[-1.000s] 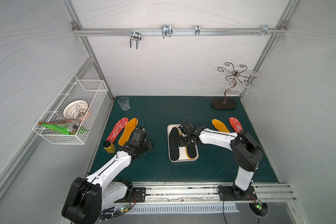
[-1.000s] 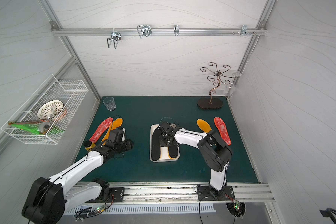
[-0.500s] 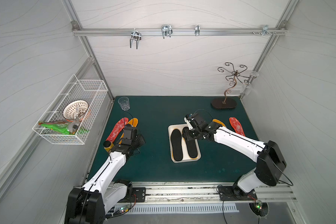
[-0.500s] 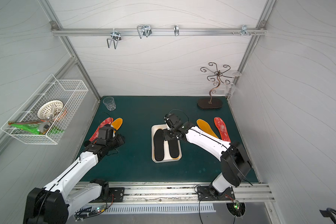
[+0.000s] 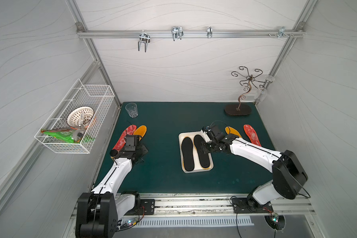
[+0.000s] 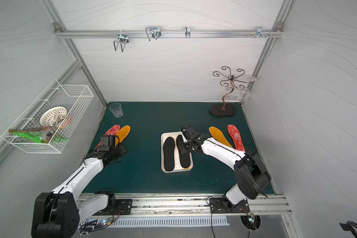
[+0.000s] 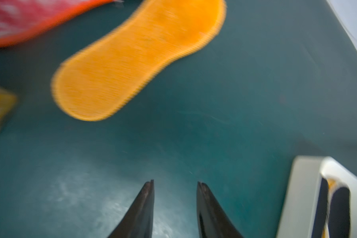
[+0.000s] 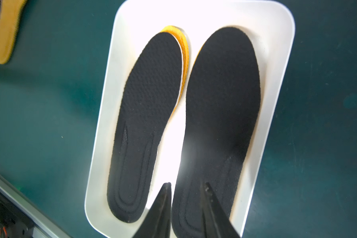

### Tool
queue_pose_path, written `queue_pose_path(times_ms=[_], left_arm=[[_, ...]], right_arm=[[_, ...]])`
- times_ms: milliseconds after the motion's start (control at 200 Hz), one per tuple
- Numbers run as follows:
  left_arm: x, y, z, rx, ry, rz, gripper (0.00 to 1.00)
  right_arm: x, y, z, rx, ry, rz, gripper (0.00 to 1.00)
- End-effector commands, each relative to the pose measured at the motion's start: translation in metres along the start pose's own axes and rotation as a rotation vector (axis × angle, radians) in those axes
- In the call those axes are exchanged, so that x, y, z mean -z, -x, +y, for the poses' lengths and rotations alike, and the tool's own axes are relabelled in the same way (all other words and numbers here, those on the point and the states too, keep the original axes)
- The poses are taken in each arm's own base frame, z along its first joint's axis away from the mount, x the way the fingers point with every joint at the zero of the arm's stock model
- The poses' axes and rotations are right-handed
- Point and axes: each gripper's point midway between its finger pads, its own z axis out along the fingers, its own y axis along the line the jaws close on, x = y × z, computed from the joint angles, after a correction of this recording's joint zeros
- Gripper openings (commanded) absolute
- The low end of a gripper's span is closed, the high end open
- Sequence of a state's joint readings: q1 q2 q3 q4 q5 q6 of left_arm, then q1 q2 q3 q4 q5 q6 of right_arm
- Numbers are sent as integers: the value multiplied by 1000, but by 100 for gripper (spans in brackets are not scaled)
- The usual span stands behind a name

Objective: Put the insoles into the storage box
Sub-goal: Adjust the insole in the storage box, then move the insole to the center of the board.

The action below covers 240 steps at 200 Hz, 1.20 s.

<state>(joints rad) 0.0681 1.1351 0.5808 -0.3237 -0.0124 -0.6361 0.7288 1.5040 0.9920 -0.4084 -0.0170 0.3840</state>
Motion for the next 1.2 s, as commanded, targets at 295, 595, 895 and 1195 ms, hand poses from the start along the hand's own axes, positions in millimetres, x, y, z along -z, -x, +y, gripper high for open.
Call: queue_pose_path(times_ms=[295,595,895,1195], left_arm=[[-54,82,22,107,97,-30,27],[-105,90,14,75,113,155,22],[-108,37,-12,212,-90,325,26],[-79,-70,-54,270,-195,426,27]], right_arm=[[-18,-1,-13,14,-15,-141,31],[-18,0,-7,76,-29,-168,32],[-3,8,-8,84,-32,-237,33],[-3,13,-10,69,10,-224,34]])
